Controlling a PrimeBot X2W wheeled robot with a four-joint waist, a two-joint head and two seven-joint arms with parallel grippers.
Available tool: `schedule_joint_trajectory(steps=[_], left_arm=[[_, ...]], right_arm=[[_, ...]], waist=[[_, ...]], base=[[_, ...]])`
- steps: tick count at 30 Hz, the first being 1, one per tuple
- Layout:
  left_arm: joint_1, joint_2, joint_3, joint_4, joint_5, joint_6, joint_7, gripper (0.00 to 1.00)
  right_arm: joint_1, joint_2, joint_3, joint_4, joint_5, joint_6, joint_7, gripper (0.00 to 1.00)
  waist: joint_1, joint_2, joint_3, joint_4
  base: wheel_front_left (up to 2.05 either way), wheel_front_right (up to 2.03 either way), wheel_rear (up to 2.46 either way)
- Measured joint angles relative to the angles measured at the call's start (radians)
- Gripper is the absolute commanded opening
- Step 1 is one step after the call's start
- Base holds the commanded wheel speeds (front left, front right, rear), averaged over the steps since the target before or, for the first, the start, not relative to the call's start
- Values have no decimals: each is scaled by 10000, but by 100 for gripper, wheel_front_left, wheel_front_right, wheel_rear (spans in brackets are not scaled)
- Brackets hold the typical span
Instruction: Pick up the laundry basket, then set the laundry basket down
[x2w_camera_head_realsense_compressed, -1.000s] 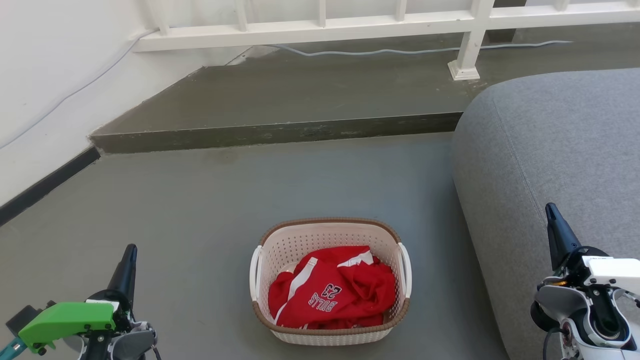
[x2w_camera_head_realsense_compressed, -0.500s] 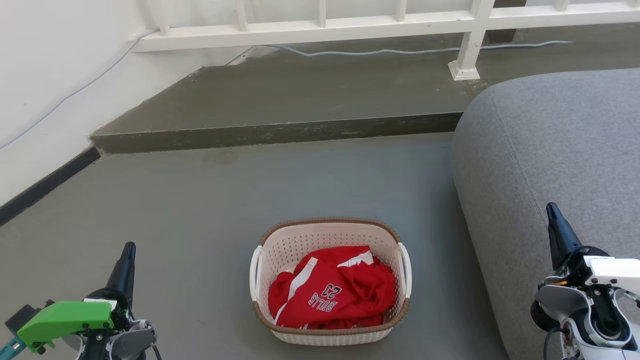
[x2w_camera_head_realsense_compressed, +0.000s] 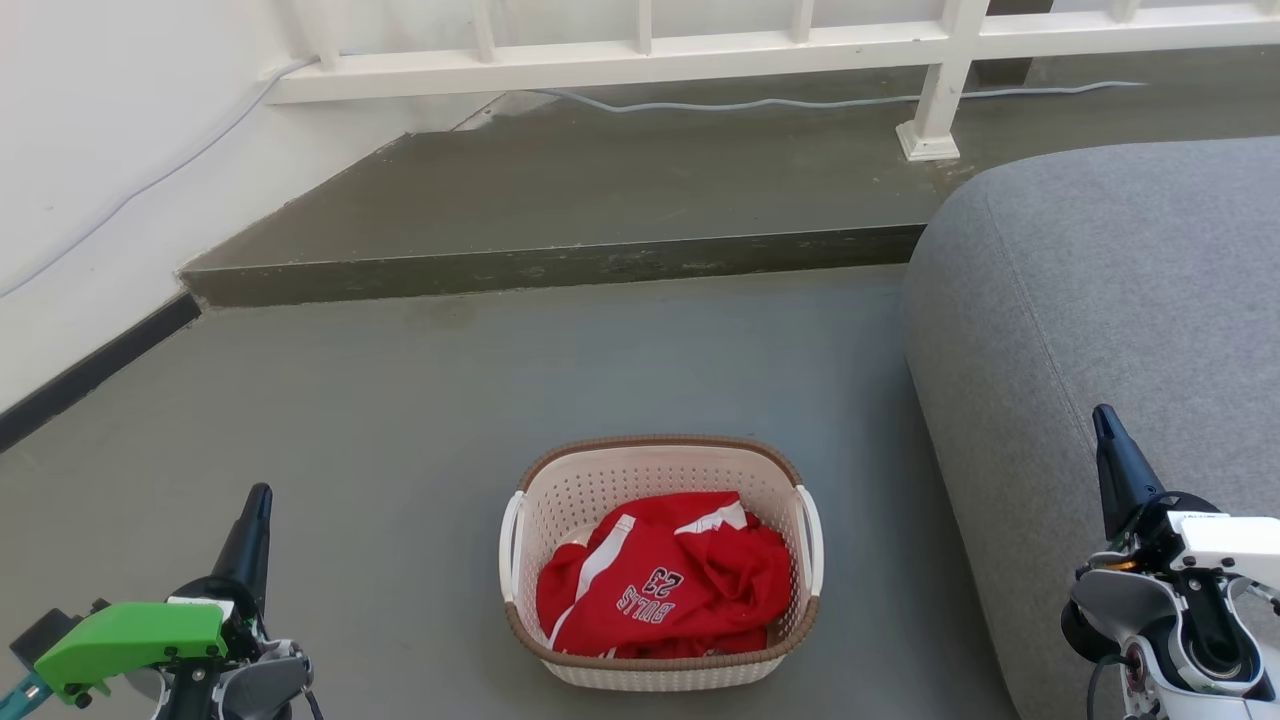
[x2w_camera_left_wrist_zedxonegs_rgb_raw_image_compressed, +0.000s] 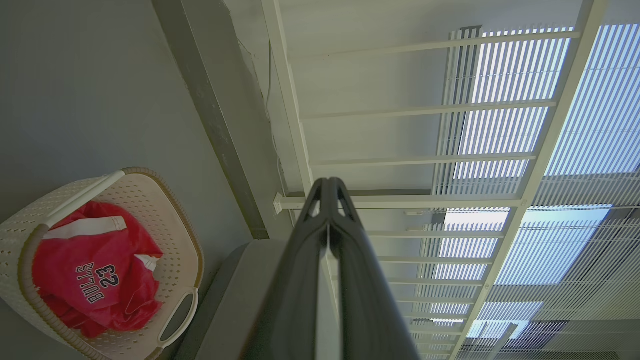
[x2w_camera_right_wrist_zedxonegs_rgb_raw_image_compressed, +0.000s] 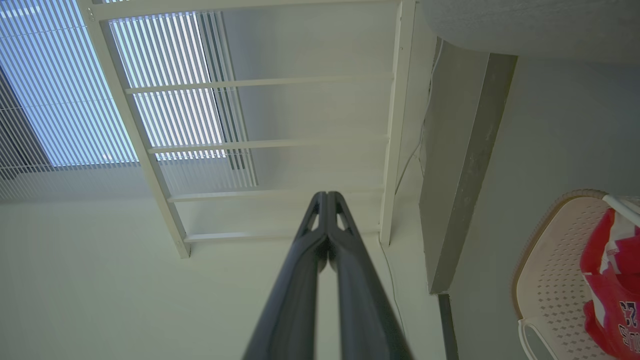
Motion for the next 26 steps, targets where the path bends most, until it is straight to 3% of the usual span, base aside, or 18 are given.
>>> schedule_joint_trajectory(steps=[26], left_arm=[[0,0,6,-2,0,0,0,0]], right_arm=[[0,0,-2,-17,0,0,0,0]], waist=[[0,0,1,0]], base=[[0,0,0]])
